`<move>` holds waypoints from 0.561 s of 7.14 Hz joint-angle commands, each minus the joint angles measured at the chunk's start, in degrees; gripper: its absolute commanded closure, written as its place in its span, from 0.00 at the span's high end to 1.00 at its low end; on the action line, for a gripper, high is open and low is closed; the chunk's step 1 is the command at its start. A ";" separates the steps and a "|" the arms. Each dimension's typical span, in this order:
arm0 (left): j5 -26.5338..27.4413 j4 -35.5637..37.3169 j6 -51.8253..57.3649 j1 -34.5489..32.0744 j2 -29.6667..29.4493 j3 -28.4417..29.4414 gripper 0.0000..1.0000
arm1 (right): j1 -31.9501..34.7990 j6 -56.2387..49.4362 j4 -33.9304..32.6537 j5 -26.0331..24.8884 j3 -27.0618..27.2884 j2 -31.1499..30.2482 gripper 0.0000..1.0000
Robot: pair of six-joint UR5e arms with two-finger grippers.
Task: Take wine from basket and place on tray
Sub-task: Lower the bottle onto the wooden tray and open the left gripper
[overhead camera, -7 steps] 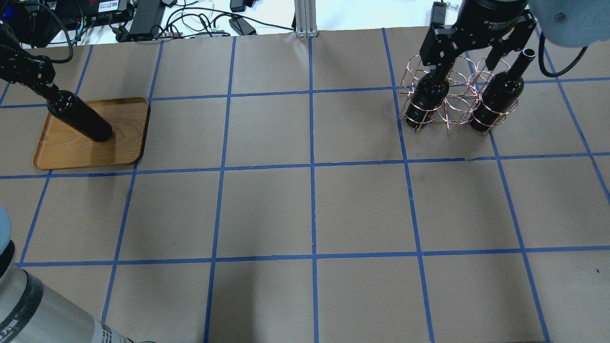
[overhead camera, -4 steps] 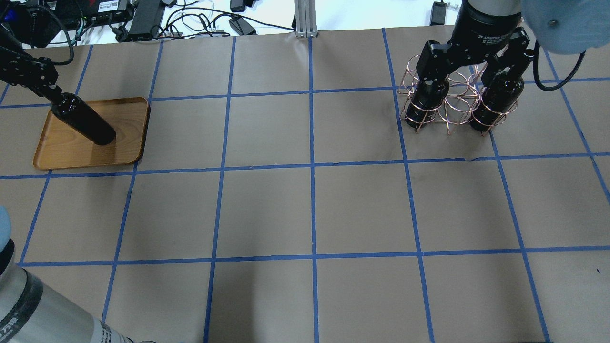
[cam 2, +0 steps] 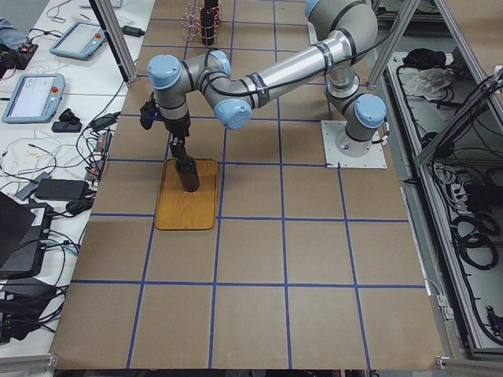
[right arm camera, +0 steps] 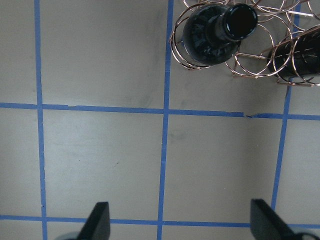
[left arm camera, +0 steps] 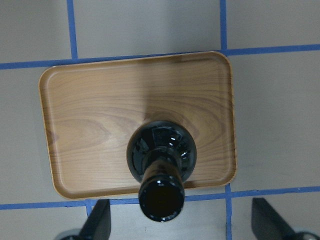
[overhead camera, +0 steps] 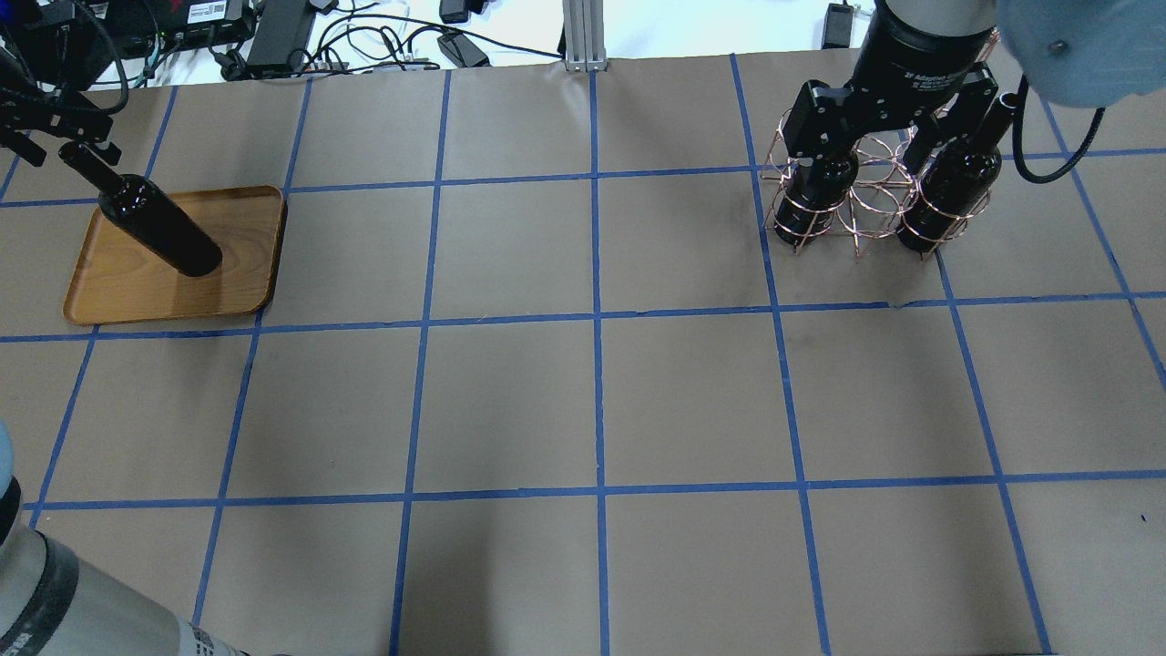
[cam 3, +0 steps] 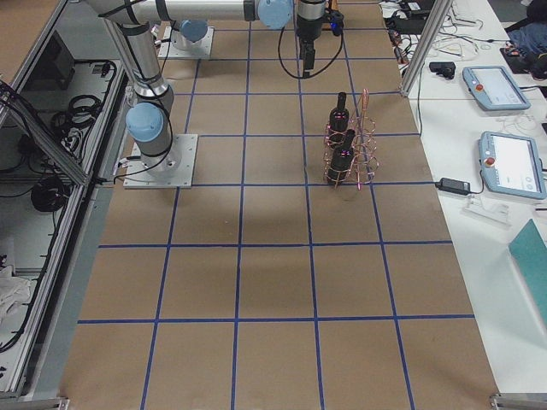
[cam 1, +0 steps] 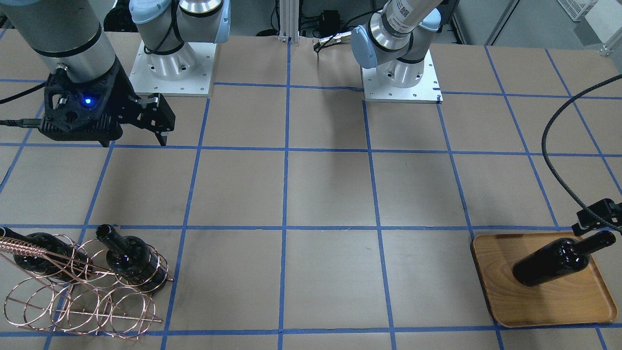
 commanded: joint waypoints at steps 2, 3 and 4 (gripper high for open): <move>-0.32 -7.00 -1.71 -6.38 7.78 -0.58 1.00 | -0.08 0.16 1.32 0.20 -0.60 -1.18 1.00; 0.03 -6.92 -10.68 -12.51 10.50 -2.24 1.00 | -0.08 0.16 2.20 0.03 -0.69 -1.53 1.00; -0.23 -7.01 -19.99 -18.75 13.49 -4.08 1.00 | -0.08 1.12 2.38 -0.93 -0.95 -2.05 1.00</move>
